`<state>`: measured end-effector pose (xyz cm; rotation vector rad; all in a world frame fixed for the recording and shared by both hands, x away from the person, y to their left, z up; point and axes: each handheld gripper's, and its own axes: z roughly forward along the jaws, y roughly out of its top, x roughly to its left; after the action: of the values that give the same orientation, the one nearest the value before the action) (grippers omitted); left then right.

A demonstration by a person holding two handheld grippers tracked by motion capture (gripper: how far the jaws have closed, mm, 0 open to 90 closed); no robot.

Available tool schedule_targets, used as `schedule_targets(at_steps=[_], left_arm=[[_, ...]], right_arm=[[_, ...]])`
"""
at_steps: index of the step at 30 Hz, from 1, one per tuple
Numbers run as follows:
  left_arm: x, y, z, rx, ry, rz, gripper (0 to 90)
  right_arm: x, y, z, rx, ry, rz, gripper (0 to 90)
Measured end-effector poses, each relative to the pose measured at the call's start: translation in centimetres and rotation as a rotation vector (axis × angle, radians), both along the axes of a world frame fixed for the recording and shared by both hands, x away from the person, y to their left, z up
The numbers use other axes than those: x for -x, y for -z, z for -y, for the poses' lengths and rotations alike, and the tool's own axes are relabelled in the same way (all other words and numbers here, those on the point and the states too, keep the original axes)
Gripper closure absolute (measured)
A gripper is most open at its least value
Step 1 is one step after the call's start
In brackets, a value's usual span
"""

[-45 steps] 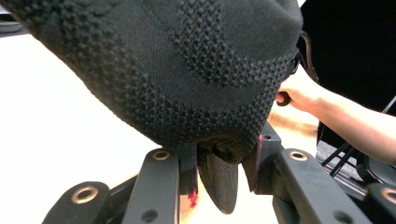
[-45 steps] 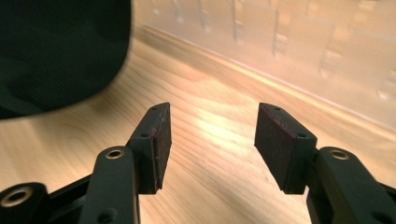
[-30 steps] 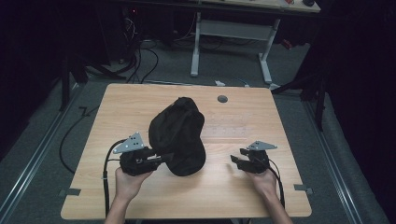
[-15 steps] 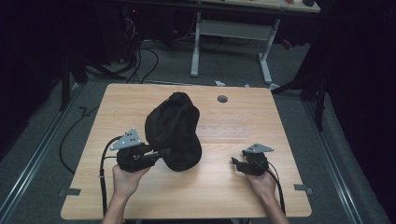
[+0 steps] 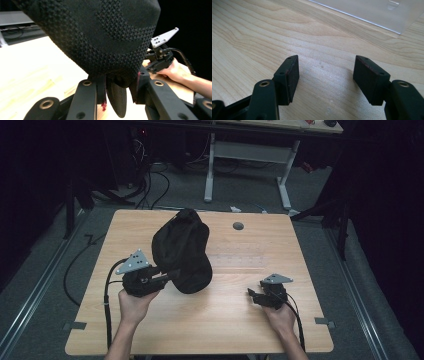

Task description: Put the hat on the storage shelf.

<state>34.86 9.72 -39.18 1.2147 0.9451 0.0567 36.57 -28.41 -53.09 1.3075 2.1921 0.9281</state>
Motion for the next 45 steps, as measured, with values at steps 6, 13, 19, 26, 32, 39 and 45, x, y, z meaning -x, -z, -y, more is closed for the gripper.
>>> schedule_targets(at_steps=[6,13,19,26,32,39,45], left_arm=[[-0.7,-0.6,0.3,-0.021,-0.018,0.023,70.8],[-2.0,-1.3,0.5,-0.038,-0.048,0.043,70.8],[-3.2,-2.1,0.4,-0.034,-0.076,0.048,70.8],[-4.6,-2.4,1.4,-0.097,-0.111,0.077,70.8],[-5.8,-1.9,2.2,-0.139,-0.142,0.080,70.7],[-6.7,-1.3,2.6,-0.175,-0.176,0.087,70.8],[-7.4,-0.9,2.8,-0.190,-0.190,0.082,70.7]], right_arm=[[0.0,0.0,0.0,-0.001,0.001,-0.001,37.8],[0.0,0.0,0.0,-0.002,0.002,-0.002,37.8],[0.0,0.0,0.0,-0.003,0.003,-0.003,37.8],[0.0,0.0,0.0,0.000,0.004,-0.002,37.7],[0.0,0.0,0.0,-0.001,0.005,-0.003,37.7],[0.0,0.0,0.0,-0.002,0.006,-0.003,37.7],[0.0,0.0,0.0,0.001,0.004,-0.001,37.7]])
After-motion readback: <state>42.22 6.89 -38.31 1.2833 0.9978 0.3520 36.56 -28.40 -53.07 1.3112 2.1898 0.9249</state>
